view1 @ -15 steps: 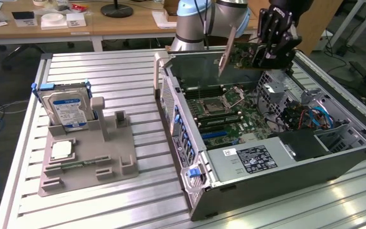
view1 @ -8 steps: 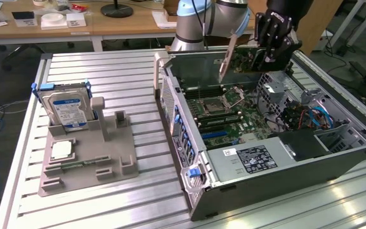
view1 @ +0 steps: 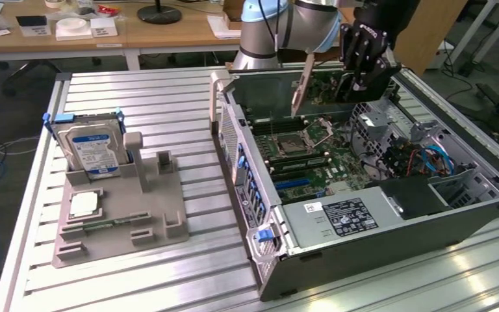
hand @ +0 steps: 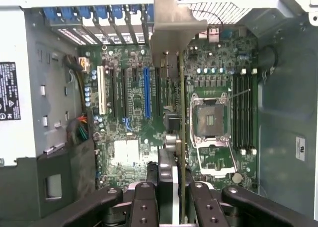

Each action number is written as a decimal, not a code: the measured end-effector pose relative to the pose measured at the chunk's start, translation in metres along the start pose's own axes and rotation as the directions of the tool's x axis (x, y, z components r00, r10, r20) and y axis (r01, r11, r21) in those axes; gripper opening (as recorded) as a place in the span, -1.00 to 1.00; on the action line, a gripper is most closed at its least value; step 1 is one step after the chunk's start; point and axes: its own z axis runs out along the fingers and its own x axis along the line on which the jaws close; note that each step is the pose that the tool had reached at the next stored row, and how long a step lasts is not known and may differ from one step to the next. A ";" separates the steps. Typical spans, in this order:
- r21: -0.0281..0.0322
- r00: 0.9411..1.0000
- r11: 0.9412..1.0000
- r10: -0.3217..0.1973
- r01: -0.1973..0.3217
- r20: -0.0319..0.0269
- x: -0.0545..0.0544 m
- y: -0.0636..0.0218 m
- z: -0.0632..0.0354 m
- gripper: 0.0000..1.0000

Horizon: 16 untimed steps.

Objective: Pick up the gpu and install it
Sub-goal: 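Insert the gpu into the slot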

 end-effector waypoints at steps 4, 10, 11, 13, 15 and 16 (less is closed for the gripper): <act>0.009 1.000 1.000 -0.015 0.015 0.001 -0.001 0.0009 0.0058 -0.44; 0.009 1.000 1.000 -0.015 0.015 0.001 0.004 0.0023 0.0143 -0.44; 0.009 1.000 1.000 -0.015 0.015 0.001 0.005 0.0032 0.0160 -0.44; 0.009 1.000 1.000 -0.015 0.015 0.000 0.005 0.0079 0.0194 -0.44; 0.010 1.000 1.000 -0.008 0.008 0.000 0.005 0.0115 0.0229 -0.44; 0.010 1.000 1.000 -0.003 0.003 0.000 0.005 0.0127 0.0249 -0.44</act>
